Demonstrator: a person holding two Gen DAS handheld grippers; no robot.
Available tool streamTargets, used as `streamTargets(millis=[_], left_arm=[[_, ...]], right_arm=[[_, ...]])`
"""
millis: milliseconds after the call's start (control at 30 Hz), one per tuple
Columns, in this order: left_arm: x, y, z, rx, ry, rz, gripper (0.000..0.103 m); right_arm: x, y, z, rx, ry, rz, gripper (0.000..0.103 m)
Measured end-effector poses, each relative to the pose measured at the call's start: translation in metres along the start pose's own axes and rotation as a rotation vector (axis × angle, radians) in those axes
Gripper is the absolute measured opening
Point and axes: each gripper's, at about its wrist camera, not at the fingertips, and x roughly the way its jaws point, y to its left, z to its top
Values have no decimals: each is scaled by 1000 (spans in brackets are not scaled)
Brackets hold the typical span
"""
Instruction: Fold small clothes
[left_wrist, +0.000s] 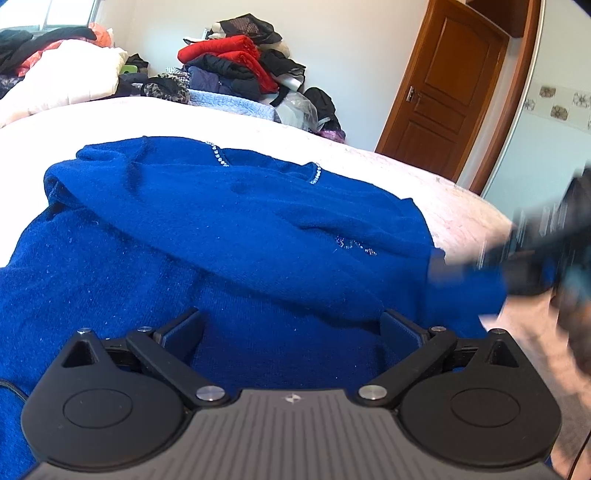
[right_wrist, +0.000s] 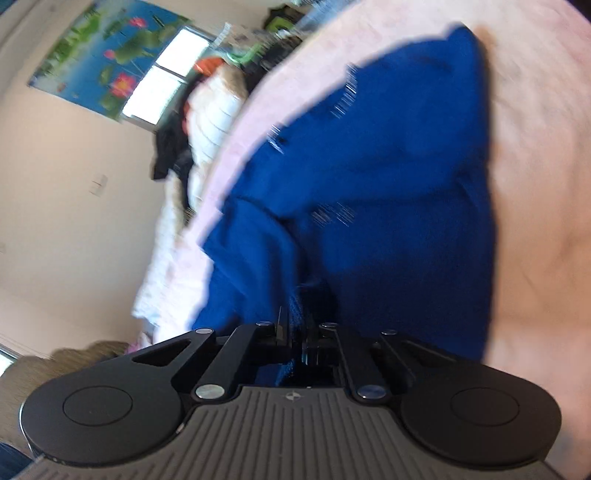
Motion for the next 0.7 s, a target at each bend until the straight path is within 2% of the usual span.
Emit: streamTargets(millis=[67, 200, 233, 300, 467, 567, 700], left_arm=[[0, 0, 0, 0, 0, 0, 103], [-1, 0, 0, 4, 0, 2, 103], [-1, 1, 0, 0, -1, -1, 103], [-2, 3, -1, -10, -5, -9, 103], [-3, 7, -1, -29, -10, -25, 103], [-3, 6, -1, -28, -9, -25, 103], [-5, 6, 7, -48, 8, -18, 103]], right_arm=[[-15, 32, 30, -30, -96, 113, 10], [-71, 90, 83, -125, -310, 374, 9], [-81, 96, 89, -156, -342, 366, 8], [-88, 80, 92, -131, -356, 269, 8], [-77, -29, 69, 121, -301, -83, 10], [-72, -57, 49, 197, -295, -78, 10], [-63, -40, 48, 154, -267, -43, 10]])
